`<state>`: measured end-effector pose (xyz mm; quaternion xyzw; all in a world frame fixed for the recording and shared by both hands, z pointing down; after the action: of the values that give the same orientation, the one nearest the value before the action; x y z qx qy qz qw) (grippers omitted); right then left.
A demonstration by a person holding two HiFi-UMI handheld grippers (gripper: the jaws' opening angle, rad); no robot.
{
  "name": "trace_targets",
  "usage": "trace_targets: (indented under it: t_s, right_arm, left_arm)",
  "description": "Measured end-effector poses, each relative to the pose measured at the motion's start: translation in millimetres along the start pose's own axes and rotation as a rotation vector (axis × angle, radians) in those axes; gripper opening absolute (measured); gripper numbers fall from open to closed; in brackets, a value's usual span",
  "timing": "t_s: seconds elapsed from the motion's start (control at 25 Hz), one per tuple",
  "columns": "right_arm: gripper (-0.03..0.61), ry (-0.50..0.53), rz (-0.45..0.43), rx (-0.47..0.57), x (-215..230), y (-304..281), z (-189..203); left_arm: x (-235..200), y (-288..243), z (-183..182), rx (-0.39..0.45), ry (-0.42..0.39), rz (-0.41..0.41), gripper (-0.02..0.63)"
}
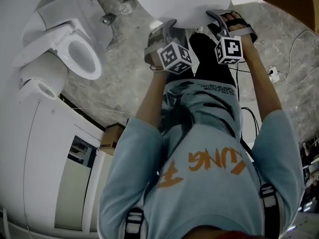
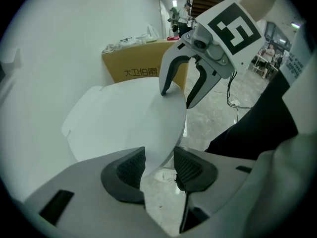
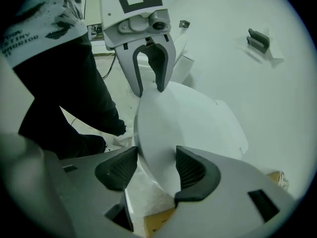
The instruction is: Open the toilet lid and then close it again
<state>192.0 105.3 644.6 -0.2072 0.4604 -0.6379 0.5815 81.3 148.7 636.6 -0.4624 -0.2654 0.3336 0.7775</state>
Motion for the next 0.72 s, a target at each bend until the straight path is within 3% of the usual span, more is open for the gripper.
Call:
trace_targets:
  t_s: [0.24,0.72]
  right_arm:
    - [0.253,-0.037,0.007,-0.058,-27.8,-37.9,27.5]
    - [0.252,-0.059,-0.024,-0.152,-43.9,-92.4,49.9]
  left_arm:
    - [20.5,-44.6,20.2,-0.024,-0.032,0.044,0.199]
    - [21.7,-98.1,50.7,-0.017,0.016,0.114,0.187]
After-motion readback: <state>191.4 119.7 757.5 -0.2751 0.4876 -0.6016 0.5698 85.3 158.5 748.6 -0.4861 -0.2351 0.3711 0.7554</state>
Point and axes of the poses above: the fingertips, and each gripper's own axes: y backward along the fingers, x to its right, z out of its underside, the point moved 5 cm from there along y, backward along the fingers, and after that the axes turned 6 degrees about x, right-handed, at the moved point
